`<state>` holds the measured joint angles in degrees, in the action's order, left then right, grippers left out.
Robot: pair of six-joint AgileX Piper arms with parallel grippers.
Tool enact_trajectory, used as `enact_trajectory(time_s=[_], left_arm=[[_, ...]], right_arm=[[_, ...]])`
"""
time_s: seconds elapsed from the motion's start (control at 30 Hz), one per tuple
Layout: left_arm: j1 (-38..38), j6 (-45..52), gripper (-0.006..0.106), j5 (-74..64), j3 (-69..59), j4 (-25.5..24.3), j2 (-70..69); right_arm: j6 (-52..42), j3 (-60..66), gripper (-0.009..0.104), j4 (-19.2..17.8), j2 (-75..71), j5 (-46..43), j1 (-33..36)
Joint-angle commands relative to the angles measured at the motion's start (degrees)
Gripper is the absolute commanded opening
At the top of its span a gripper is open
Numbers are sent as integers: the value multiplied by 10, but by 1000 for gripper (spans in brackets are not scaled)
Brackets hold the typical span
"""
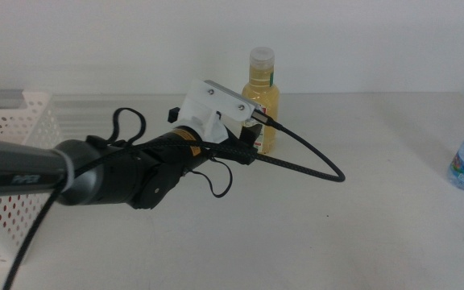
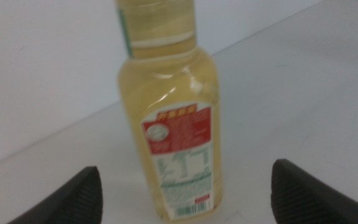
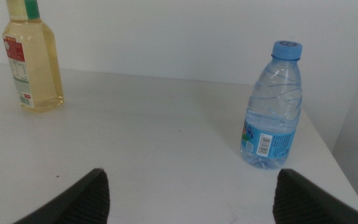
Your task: Use arms to grab the bottles and put them into the dustbin to the left of the table.
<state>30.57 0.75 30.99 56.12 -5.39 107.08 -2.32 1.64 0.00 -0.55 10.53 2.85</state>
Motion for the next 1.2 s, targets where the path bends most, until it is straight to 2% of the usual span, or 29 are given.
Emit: enact_trajectory(time_s=[0.0,0.53,0.67,0.87,1.17], left_arm=[[1,-11,88,61,30,-17,-12],[-9,-51,88,99,103,-23,70],[-17,-77,88,104,121,-34,87],[-21,-128,88,107,153,-77,122],[-21,-140,88,107,209,-84,161]], right_arm=[[-5,-5,77,-3,-16,-41,-5],[-5,-5,77,-3,-15,-41,-5],[-5,-5,77,-3,-15,-41,-5],[-5,-5,77,0,-16,-40,-5],[-5,-5,77,0,-16,-40,-5]])
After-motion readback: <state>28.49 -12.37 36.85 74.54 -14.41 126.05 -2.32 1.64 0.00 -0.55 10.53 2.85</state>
